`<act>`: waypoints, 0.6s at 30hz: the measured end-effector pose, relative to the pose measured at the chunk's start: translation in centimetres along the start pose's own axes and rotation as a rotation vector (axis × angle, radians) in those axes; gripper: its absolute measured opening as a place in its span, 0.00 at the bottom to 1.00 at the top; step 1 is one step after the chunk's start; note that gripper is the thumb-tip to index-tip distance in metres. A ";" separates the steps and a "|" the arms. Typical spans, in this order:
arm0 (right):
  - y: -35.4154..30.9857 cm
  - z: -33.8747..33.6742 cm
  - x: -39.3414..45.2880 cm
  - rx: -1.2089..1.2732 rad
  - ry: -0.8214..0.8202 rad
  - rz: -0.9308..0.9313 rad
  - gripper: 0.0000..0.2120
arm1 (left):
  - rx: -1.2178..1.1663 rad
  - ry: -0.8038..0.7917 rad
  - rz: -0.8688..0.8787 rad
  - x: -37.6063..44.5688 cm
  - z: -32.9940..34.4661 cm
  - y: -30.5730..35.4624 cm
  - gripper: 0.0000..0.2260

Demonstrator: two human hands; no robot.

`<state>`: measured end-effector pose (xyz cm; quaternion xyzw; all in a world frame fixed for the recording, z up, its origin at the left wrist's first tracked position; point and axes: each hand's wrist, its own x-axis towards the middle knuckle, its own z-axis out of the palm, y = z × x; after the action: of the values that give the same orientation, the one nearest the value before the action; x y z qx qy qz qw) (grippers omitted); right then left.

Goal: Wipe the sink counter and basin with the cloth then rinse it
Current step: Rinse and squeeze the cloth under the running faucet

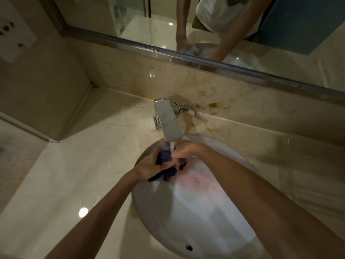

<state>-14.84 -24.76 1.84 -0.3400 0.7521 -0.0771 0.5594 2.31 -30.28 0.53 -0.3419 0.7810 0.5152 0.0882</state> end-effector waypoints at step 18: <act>0.5 -1.4 -2.0 -0.372 0.051 -0.246 0.39 | -0.057 0.233 0.165 0.8 -0.9 1.5 0.18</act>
<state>-16.04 -23.62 3.68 -0.5242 0.7202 -0.0132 0.4541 0.94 -31.03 1.65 -0.3362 0.7965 0.4995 -0.0555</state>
